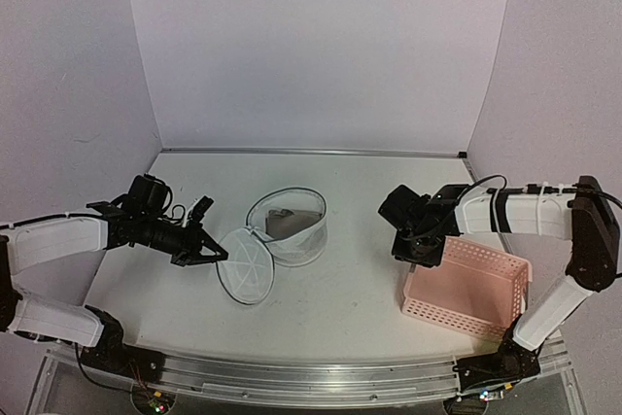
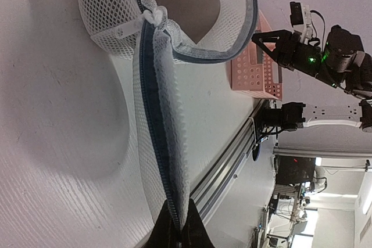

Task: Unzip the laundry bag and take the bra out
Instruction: Move the laundry bag to the center of the board, then adjust the bin at the center of the board.

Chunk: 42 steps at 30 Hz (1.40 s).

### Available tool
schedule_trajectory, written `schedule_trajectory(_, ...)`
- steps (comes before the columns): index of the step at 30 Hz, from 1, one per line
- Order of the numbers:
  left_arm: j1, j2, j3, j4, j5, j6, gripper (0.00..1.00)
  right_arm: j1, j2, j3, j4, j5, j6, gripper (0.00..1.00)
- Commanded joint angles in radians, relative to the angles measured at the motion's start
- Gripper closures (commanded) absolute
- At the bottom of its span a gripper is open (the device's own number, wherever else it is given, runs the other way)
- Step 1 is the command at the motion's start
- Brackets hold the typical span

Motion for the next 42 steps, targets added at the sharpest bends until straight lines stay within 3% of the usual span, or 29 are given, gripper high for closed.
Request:
schedule_trajectory(1,0.007,-0.033,0.024,0.011,0.017,0.027,1.00,-0.006,0.003,-0.016,0.036,-0.005,0.015,0.67)
schedule_trajectory(12,0.007,-0.037,0.022,0.010,0.011,0.027,1.00,-0.006,-0.002,-0.018,0.056,-0.028,-0.039,0.99)
schedule_trajectory(15,0.007,-0.035,0.024,0.011,0.005,0.027,1.00,-0.006,0.005,-0.004,0.063,-0.032,-0.115,1.00)
schedule_trajectory(21,0.009,-0.030,0.031,0.009,-0.007,0.025,1.00,-0.006,0.028,0.051,0.102,-0.101,-0.420,1.00)
schedule_trajectory(30,0.009,-0.030,0.032,0.007,-0.010,0.031,1.00,-0.005,0.043,0.124,0.143,-0.376,-0.929,1.00)
schedule_trajectory(42,0.009,-0.033,0.036,0.002,-0.005,0.036,1.00,0.018,-0.132,-0.025,0.176,-0.631,-1.589,1.00)
